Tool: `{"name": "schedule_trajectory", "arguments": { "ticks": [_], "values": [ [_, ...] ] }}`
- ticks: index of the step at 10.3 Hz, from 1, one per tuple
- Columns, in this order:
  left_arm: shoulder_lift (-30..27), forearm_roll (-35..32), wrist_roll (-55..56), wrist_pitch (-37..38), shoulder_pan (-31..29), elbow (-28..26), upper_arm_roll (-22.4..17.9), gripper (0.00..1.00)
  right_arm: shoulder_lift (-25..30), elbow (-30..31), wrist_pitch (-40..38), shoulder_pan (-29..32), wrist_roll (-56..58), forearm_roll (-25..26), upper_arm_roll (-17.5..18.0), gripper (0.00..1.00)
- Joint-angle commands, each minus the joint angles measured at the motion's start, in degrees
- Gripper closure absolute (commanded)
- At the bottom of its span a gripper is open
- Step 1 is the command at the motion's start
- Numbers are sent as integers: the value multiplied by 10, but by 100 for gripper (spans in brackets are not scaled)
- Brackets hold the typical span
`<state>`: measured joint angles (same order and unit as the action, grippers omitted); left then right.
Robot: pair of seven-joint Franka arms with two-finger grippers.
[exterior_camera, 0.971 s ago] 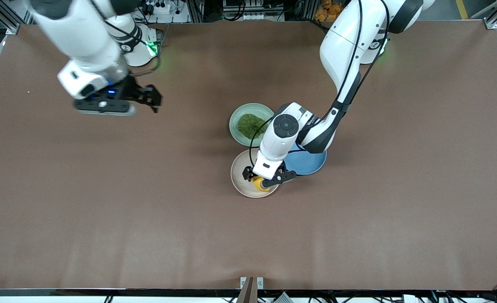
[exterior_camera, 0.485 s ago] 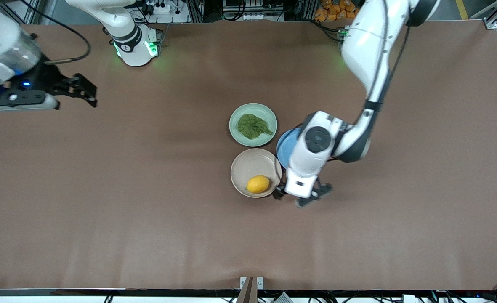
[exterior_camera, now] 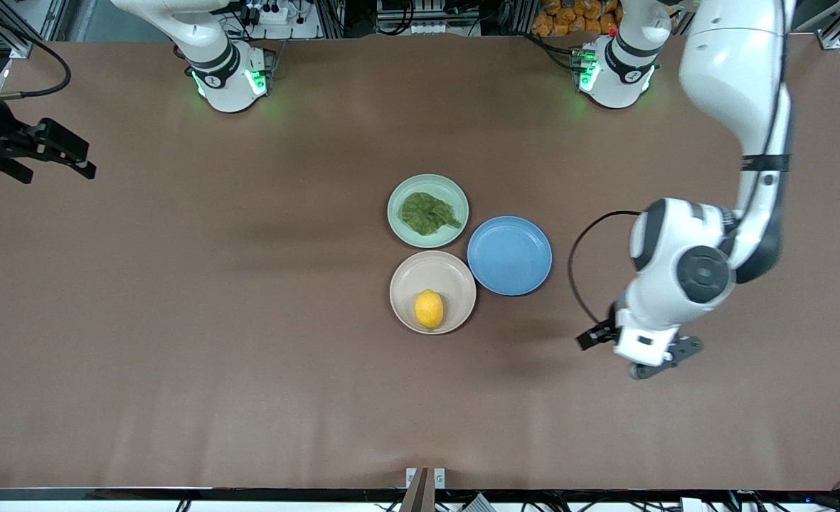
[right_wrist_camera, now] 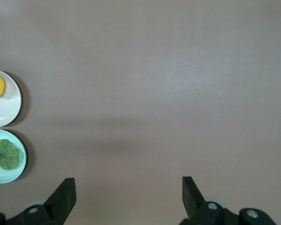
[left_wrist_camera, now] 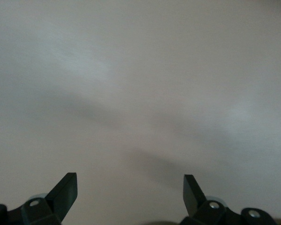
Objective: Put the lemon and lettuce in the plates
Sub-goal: 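Open the left gripper over the cream plate and withdraw it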
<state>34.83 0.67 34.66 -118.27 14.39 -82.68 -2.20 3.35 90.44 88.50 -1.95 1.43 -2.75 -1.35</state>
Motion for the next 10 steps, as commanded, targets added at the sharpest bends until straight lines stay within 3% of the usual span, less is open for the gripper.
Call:
{"name": "schedule_trajectory", "arguments": {
  "ticks": [1, 6, 7, 10],
  "values": [
    [-53, -5, -47, 52, -28, -30, 11, 0, 1, -25, -10, 16, 14, -7, 1, 0],
    [-191, 12, -147, 48, -45, -189, 6, 0, 3, -7, -22, 16, 17, 0, -1, 0],
    [-224, 12, -164, 48, -55, -221, 6, 0, 13, 9, -18, 16, 18, 25, 0, 0],
    [-316, 8, -202, 53, -76, -267, 3, 0, 24, 21, -16, 15, 17, 41, 1, 0]
  ]
}}
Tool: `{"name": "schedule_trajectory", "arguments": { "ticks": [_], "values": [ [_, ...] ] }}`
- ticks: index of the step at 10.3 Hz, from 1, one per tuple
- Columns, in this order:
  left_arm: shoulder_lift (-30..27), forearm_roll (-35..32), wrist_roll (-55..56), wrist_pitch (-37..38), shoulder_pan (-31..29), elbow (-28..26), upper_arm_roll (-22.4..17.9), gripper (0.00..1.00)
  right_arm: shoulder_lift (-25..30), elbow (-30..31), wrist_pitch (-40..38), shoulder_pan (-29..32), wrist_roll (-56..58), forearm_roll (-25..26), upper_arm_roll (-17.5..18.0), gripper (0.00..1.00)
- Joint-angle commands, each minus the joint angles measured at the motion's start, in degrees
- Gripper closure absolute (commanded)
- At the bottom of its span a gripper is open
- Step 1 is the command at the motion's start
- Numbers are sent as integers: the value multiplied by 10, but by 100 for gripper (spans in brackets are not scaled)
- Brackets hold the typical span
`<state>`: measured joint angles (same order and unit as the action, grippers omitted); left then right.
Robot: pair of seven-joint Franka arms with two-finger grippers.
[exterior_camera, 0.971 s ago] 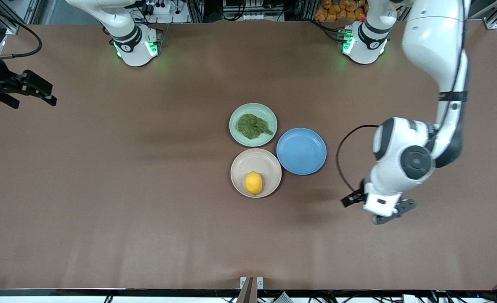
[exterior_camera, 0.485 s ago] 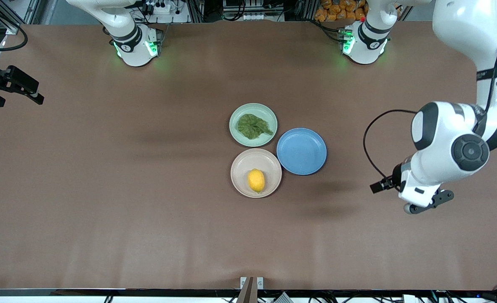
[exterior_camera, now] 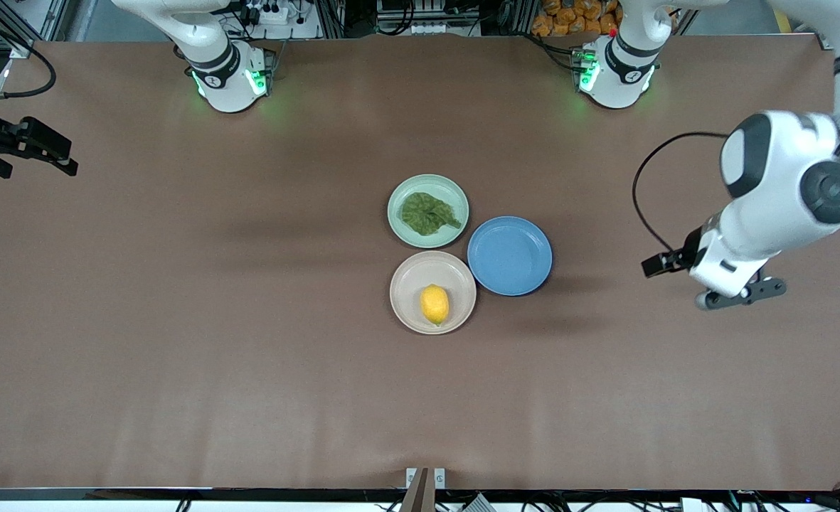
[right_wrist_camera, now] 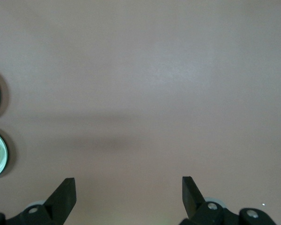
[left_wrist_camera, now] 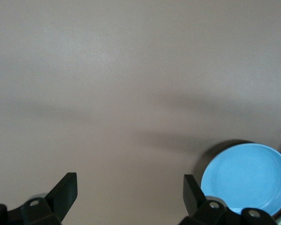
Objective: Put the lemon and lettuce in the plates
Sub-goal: 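Open the left gripper over the cream plate and withdraw it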
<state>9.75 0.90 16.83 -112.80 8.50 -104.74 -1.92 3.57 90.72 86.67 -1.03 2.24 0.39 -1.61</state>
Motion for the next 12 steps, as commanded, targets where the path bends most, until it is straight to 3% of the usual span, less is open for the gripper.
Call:
{"name": "schedule_trajectory", "arguments": {
  "ticks": [1, 5, 9, 12],
  "values": [
    [-86, 3, -46, 0, -33, -52, 2, 0, 24, 18, 3, 6, 9, 9, 4, 0],
    [-136, -37, -111, 23, -38, -22, 10, 0, 24, 13, -1, 8, 8, -8, 8, 0],
    [-139, -45, -153, 158, -21, 81, 10, 0, 24, 14, -5, 35, 9, -7, 39, 0],
    [-127, -43, -159, 215, -30, 137, 40, 0, 25, 14, -5, 33, 9, -7, 35, 0]
  ]
}}
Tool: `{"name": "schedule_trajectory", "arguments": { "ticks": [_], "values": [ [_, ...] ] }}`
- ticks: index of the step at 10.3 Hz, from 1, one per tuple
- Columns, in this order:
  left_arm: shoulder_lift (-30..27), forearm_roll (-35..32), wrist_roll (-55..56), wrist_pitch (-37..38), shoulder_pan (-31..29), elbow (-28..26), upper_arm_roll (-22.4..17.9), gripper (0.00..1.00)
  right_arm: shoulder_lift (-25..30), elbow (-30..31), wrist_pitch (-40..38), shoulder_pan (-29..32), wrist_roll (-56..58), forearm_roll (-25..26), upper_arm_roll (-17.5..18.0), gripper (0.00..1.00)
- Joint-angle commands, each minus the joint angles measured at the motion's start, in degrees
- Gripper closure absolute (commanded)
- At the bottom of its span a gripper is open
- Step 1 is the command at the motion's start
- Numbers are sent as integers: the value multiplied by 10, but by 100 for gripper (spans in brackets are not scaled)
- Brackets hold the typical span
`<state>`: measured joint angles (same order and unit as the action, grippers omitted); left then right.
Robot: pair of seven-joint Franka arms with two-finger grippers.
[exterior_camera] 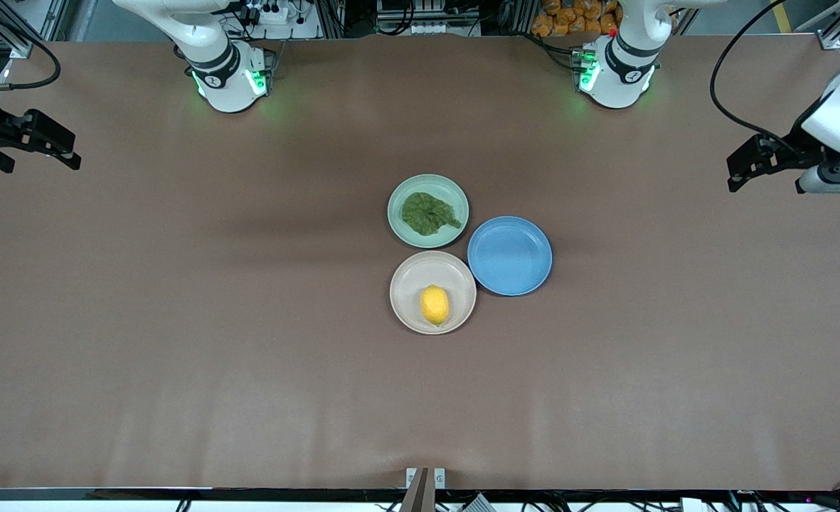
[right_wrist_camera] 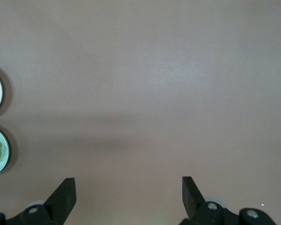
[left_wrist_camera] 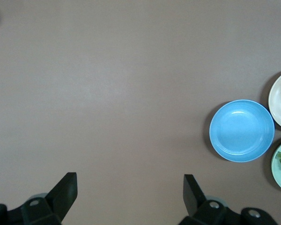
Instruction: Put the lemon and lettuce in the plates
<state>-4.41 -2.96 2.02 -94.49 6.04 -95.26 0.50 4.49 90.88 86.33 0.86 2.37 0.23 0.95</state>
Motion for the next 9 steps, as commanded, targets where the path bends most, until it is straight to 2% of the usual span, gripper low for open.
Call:
{"name": "schedule_trajectory", "arguments": {
  "ticks": [1, 2, 4, 7, 9],
  "values": [
    [25, 14, -10, 60, 2, 67, 16, 0, 17, 12, -2, 12, 8, -6, 9, 0],
    [29, 29, -10, 67, 3, 85, 16, 0, 17, 12, -2, 12, 8, -6, 9, 0],
    [27, 53, -5, 67, -2, 85, 15, 0, 17, 10, -2, 12, 8, -6, 10, 0],
    [27, 42, -4, 61, -2, 86, 15, 0, 17, 11, -1, 12, 7, -7, 11, 0],
    [28, 11, -3, 40, -1, 86, 16, 0, 17, 11, -2, 14, 5, -8, 12, 0]
  ]
}}
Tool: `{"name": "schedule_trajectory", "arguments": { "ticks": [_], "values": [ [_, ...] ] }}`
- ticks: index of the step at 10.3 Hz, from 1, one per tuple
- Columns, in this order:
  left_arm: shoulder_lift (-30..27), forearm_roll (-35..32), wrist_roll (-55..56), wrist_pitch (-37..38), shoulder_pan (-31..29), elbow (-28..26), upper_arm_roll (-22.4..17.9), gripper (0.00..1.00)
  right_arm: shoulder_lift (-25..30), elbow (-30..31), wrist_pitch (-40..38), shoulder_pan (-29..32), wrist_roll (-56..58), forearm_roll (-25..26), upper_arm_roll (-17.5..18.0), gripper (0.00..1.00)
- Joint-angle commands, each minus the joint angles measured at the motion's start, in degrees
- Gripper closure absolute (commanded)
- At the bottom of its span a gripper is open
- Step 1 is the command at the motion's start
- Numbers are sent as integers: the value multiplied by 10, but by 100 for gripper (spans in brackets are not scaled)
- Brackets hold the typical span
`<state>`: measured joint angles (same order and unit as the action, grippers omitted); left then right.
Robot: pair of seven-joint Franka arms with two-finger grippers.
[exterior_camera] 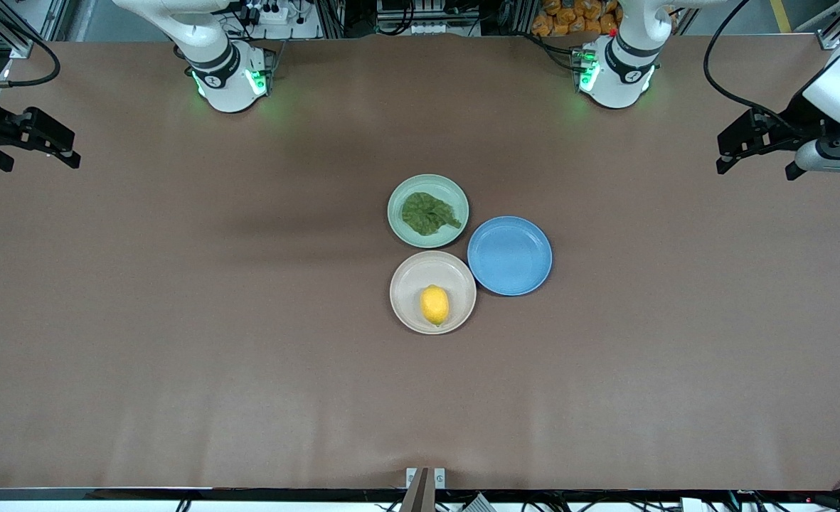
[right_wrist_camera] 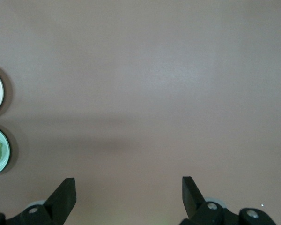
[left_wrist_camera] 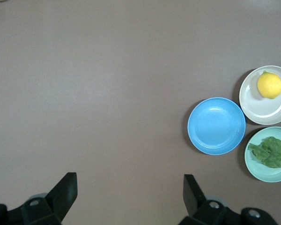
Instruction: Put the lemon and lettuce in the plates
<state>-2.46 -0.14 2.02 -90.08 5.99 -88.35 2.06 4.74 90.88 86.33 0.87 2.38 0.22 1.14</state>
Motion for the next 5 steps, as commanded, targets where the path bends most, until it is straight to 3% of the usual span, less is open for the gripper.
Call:
{"name": "schedule_trajectory", "arguments": {
  "ticks": [1, 5],
  "values": [
    [9, -18, -4, -5, 0, 17, 1, 0, 19, 11, 0, 15, 6, -8, 10, 0],
    [9, -19, -7, -5, 2, 17, 2, 0, 19, 11, 4, 16, 6, -8, 9, 0]
  ]
}}
